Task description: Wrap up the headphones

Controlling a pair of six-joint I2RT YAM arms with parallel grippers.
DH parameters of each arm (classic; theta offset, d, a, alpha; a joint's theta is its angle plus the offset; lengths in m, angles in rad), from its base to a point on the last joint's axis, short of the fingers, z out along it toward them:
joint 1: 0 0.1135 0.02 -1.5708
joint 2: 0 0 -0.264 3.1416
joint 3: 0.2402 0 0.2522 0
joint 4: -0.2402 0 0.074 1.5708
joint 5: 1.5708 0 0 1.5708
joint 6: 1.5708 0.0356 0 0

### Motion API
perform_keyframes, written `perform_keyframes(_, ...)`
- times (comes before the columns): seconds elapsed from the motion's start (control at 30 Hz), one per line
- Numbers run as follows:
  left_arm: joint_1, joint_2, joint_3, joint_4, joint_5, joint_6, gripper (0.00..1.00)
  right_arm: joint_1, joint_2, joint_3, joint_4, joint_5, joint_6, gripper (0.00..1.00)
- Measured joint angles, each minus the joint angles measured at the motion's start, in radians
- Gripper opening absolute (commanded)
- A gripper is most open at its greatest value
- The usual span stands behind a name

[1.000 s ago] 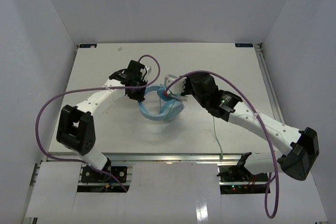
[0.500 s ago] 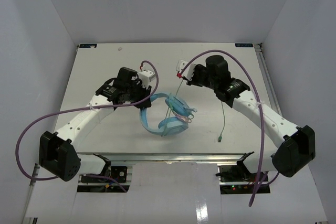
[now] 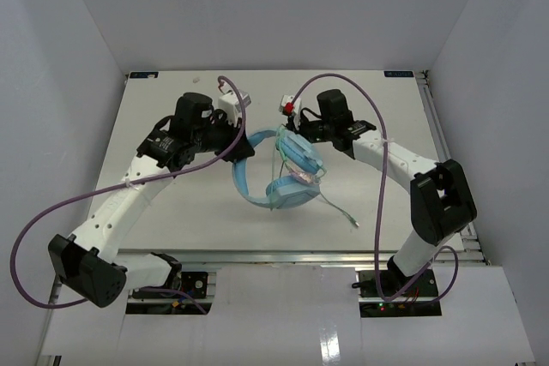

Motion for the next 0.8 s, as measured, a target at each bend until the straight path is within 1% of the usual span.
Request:
perform_keyframes(0.07,0.0,0.0,0.056,0.005,-0.001,-0.027,0.0,-0.006,0.017,-0.025,0.048,-0.076,0.065,0.16)
perform_keyframes(0.2,-0.002,0.022,0.184,0.018,-0.027,-0.097,0.0,-0.014,0.024,-0.167,0.287,-0.29,0.344,0.18)
perform_keyframes(0.3,-0.002,0.057,0.285,0.025,-0.057,-0.149,0.0,-0.015,0.039,-0.298,0.63,-0.398,0.652,0.21)
perform_keyframes(0.37,-0.002,0.084,0.342,0.034,-0.077,-0.179,0.0,-0.011,0.051,-0.36,0.829,-0.442,0.847,0.22)
perform_keyframes(0.47,-0.002,0.122,0.411,0.04,-0.108,-0.214,0.0,0.001,0.058,-0.386,1.037,-0.473,1.035,0.23)
perform_keyframes(0.53,-0.002,0.153,0.458,0.032,-0.152,-0.231,0.0,0.022,0.049,-0.392,1.145,-0.478,1.112,0.23)
perform_keyframes(0.6,-0.002,0.191,0.52,0.008,-0.199,-0.241,0.0,0.043,0.024,-0.419,1.207,-0.475,1.151,0.23)
perform_keyframes(0.8,0.001,0.301,0.719,-0.063,-0.396,-0.25,0.0,0.064,-0.115,-0.522,1.236,-0.452,1.151,0.21)
